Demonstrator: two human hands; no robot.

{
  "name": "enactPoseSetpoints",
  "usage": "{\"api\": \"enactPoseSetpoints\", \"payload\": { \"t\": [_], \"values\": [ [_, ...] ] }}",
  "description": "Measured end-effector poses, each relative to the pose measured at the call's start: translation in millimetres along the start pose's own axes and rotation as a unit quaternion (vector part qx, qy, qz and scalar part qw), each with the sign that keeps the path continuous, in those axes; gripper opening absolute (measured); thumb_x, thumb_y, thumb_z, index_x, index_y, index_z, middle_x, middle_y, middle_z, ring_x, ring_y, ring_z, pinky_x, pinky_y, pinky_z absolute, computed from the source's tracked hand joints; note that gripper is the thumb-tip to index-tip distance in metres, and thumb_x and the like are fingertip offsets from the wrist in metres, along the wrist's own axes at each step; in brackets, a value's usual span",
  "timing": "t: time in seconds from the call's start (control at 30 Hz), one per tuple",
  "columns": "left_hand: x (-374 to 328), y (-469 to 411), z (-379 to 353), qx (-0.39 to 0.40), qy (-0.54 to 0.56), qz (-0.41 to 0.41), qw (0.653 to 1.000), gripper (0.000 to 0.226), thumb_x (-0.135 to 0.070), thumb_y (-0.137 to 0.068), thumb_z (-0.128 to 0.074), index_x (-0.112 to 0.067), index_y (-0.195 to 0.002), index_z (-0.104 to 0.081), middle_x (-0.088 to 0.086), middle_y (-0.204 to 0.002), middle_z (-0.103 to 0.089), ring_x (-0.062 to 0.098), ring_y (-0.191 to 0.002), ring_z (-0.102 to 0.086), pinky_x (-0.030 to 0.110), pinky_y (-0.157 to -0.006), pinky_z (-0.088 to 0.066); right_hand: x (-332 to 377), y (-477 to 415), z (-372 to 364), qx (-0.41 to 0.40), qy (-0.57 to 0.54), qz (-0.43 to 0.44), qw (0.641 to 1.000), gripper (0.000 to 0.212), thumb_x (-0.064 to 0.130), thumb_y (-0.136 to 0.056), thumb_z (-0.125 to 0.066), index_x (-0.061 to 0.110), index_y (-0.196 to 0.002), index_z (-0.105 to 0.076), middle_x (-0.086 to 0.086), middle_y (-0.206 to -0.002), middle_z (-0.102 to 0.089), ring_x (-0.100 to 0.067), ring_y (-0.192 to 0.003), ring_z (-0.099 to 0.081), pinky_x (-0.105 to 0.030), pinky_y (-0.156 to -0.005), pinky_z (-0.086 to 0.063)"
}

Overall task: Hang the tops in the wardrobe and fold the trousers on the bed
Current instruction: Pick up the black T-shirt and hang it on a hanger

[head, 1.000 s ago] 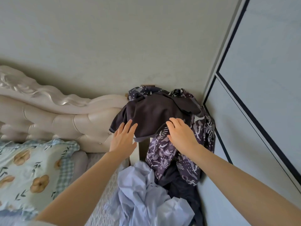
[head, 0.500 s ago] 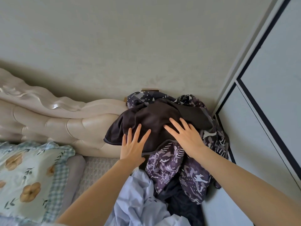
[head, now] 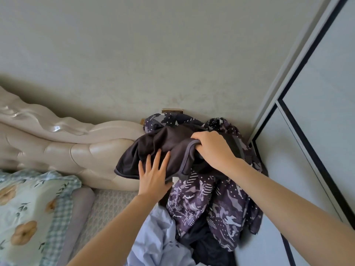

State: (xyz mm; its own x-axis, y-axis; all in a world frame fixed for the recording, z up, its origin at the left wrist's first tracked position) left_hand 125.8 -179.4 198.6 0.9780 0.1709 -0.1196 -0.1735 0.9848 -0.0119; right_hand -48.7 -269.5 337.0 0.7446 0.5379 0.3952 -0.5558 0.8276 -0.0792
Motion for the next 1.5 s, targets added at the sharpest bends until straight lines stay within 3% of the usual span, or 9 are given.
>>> {"api": "enactPoseSetpoints", "payload": {
  "t": [0.13, 0.2, 0.27, 0.33, 0.7, 0.8, 1.13, 1.37, 1.5],
  "values": [
    [16.7, 0.6, 14.8, -0.039, 0.114, 0.016, 0.993, 0.054, -0.030, -0.099, -0.051, -0.026, -0.150, -0.034, -0.002, -0.156, -0.036, 0.025, -0.144, -0.033, 0.057, -0.118, -0.013, 4.1, -1.7, 19.1, -0.020, -0.037, 0.011, 0.999, 0.019, 0.008, -0.090, -0.053, 0.016, -0.087, -0.069, -0.003, -0.081, -0.068, -0.023, -0.077, -0.060, -0.041, -0.070, -0.051],
    [28.3, 3.5, 24.0, -0.019, 0.184, 0.038, 0.982, 0.036, -0.021, -0.101, -0.046, -0.025, -0.136, -0.050, -0.001, -0.128, -0.061, 0.022, -0.120, -0.057, 0.050, -0.113, -0.032, 3.1, -0.4, 23.9, -0.026, -0.045, 0.010, 0.999, 0.019, 0.008, -0.088, -0.054, 0.014, -0.083, -0.070, -0.003, -0.078, -0.068, -0.022, -0.074, -0.060, -0.042, -0.071, -0.051],
    [39.2, 6.8, 36.2, -0.002, 0.267, 0.074, 0.961, 0.021, -0.017, -0.102, -0.044, -0.026, -0.116, -0.058, -0.003, -0.090, -0.066, 0.014, -0.081, -0.064, 0.029, -0.080, -0.050, 3.0, 2.9, 25.9, -0.033, -0.052, 0.008, 0.998, 0.018, 0.008, -0.088, -0.056, 0.016, -0.079, -0.070, -0.002, -0.076, -0.067, -0.020, -0.071, -0.060, -0.042, -0.070, -0.052],
    [47.9, 11.4, 49.5, -0.007, 0.314, 0.084, 0.945, 0.016, -0.016, -0.102, -0.046, -0.027, -0.104, -0.057, 0.000, -0.087, -0.066, 0.012, -0.073, -0.062, 0.021, -0.064, -0.046, 4.9, 7.1, 26.6, -0.042, -0.059, 0.004, 0.997, 0.018, 0.010, -0.088, -0.057, 0.017, -0.077, -0.070, -0.001, -0.074, -0.068, -0.018, -0.068, -0.060, -0.041, -0.069, -0.053],
    [67.5, 73.4, 144.3, -0.092, 0.465, 0.059, 0.878, 0.010, -0.004, -0.093, -0.061, -0.012, -0.097, -0.055, 0.009, -0.084, -0.071, 0.018, -0.074, -0.068, 0.022, -0.061, -0.053, 41.8, 39.6, 35.6, -0.081, -0.099, -0.016, 0.992, 0.017, 0.018, -0.090, -0.060, 0.013, -0.081, -0.073, -0.003, -0.077, -0.071, -0.014, -0.070, -0.062, -0.027, -0.068, -0.050],
    [67.6, 91.9, 166.6, -0.091, 0.464, 0.028, 0.881, 0.023, -0.006, -0.086, -0.071, -0.014, -0.095, -0.052, 0.007, -0.080, -0.072, 0.016, -0.069, -0.068, 0.021, -0.059, -0.053, 55.8, 57.5, 40.9, -0.104, -0.083, -0.036, 0.990, 0.019, 0.018, -0.090, -0.056, 0.012, -0.082, -0.073, -0.006, -0.078, -0.071, -0.020, -0.074, -0.063, -0.040, -0.074, -0.054],
    [82.9, 163.2, 209.1, -0.121, 0.449, -0.037, 0.885, 0.022, -0.002, -0.081, -0.074, -0.020, -0.079, -0.061, -0.004, -0.069, -0.073, -0.002, -0.056, -0.063, 0.007, -0.052, -0.043, 111.6, 130.4, 41.2, -0.149, -0.119, -0.086, 0.978, 0.023, 0.019, -0.089, -0.057, 0.013, -0.070, -0.068, -0.004, -0.065, -0.066, -0.014, -0.063, -0.059, -0.023, -0.055, -0.040],
    [105.8, 216.0, 226.2, -0.114, 0.420, -0.144, 0.889, 0.040, -0.011, -0.086, -0.073, -0.034, -0.055, -0.061, -0.017, -0.050, -0.051, 0.000, -0.050, -0.045, 0.010, -0.051, -0.033, 150.9, 187.2, 20.1, -0.169, -0.148, -0.134, 0.965, 0.035, 0.031, -0.091, -0.056, 0.012, -0.061, -0.058, -0.004, -0.058, -0.059, -0.022, -0.056, -0.055, -0.037, -0.054, -0.037],
    [111.5, 239.0, 234.0, -0.143, 0.478, -0.149, 0.854, 0.031, -0.009, -0.084, -0.074, -0.038, -0.076, -0.069, -0.021, -0.073, -0.069, -0.006, -0.069, -0.062, 0.006, -0.066, -0.043, 167.3, 224.6, 8.4, -0.186, -0.135, -0.144, 0.963, 0.033, 0.037, -0.092, -0.056, 0.012, -0.071, -0.064, -0.005, -0.066, -0.066, -0.022, -0.064, -0.062, -0.037, -0.059, -0.044]
  ]
}}
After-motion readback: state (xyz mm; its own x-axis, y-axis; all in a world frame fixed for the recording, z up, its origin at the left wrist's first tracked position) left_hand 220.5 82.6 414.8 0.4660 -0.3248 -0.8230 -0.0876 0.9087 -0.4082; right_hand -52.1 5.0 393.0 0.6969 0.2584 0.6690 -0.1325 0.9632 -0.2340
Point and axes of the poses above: each hand's wrist, its own y-axis away from the middle knuckle, its own z-axis out of the back of the hand, x = y × z, the point moved 1 cm from there along -y, towards the middle knuckle
